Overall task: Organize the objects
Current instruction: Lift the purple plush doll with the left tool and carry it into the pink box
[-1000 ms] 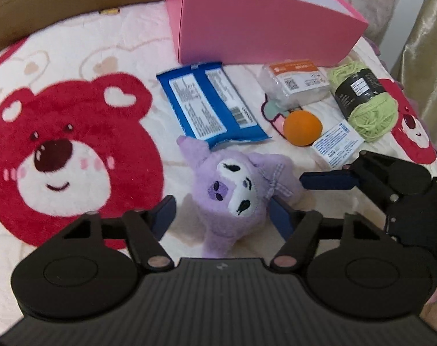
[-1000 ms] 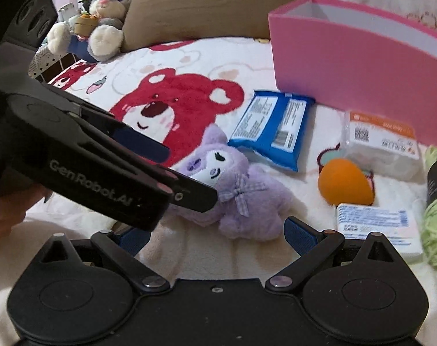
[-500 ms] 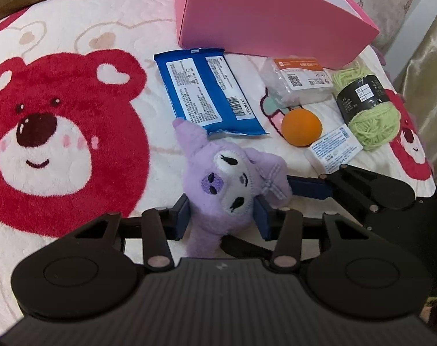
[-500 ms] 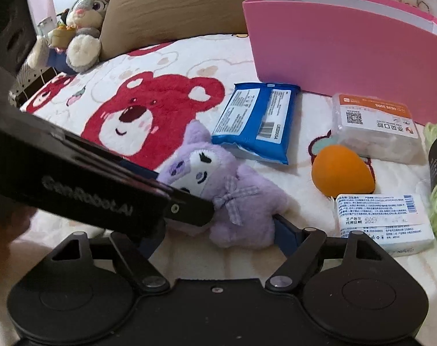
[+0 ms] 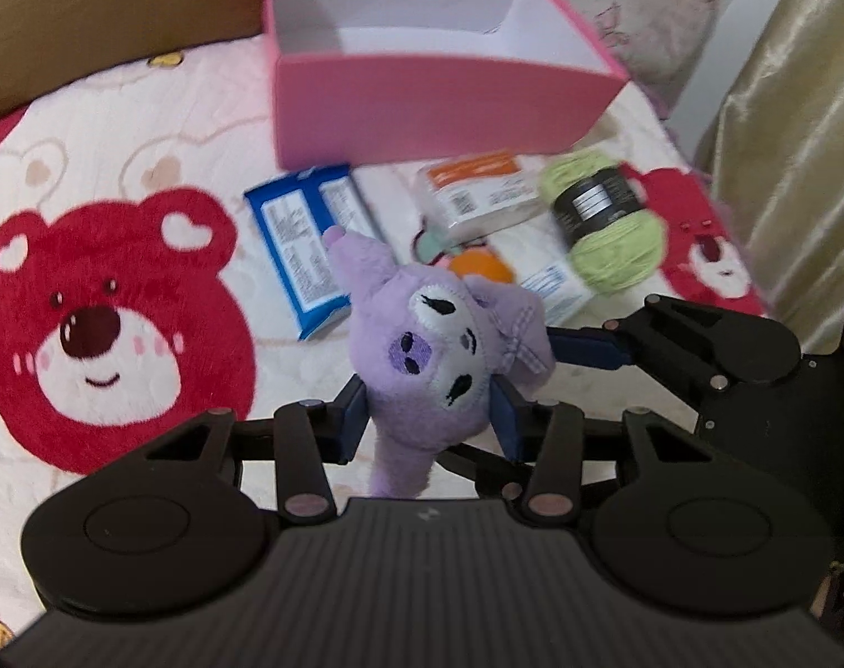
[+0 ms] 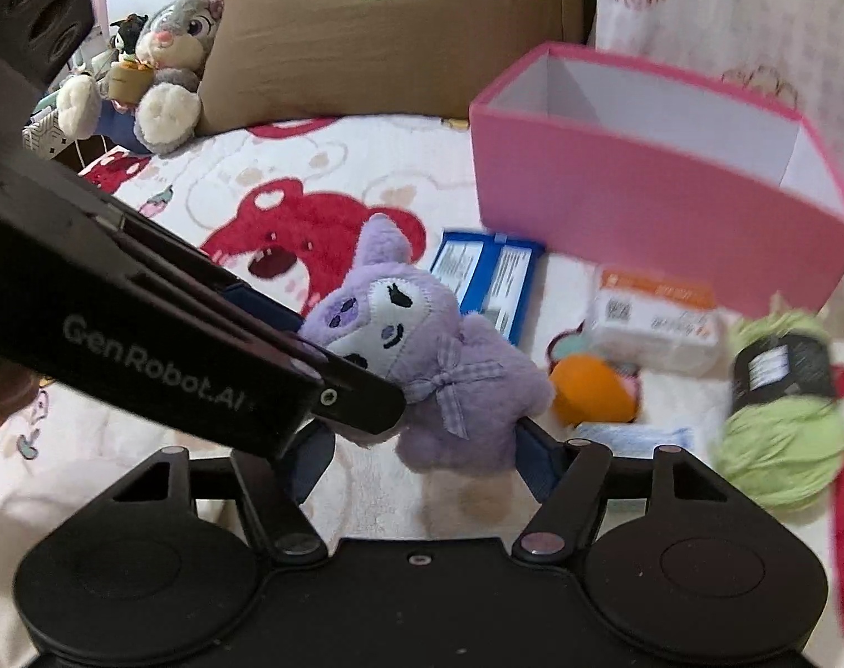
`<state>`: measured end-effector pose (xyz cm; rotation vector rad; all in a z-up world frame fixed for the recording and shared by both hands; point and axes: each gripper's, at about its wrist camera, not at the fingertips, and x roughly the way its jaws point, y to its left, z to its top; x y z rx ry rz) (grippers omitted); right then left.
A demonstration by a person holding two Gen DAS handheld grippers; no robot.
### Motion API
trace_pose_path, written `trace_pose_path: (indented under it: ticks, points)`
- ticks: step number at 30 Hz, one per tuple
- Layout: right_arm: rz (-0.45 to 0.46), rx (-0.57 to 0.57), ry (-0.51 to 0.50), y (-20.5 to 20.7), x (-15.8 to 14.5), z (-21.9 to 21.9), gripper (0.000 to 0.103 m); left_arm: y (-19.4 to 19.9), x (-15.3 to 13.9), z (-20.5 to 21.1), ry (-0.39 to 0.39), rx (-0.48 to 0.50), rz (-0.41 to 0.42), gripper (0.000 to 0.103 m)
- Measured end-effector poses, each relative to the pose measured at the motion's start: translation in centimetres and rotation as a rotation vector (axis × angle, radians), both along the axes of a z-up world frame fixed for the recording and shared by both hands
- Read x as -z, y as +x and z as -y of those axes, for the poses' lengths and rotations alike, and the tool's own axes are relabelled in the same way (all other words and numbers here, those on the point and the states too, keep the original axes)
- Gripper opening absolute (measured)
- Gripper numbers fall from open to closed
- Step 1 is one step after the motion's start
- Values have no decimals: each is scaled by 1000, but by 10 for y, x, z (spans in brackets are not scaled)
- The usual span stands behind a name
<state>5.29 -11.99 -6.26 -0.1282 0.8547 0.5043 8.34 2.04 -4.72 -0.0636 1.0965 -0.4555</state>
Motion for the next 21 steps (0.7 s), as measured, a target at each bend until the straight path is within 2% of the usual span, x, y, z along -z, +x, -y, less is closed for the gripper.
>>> trace_pose_path:
  ticks: [6,10,14,21]
  points:
    - [76,-23,-36,8,-56,13,73,12,-54,10,-6,43,35,44]
    - [121,-35,-72,19,-81,20,73,25,-81,19,3,67,67,44]
    - [154,-38,-100,37,-98,31,73,45,-96,31,6,77,84,44]
    - [194,-42,-118,82,-107,56,73,93,-105,51,-13,58,106,44]
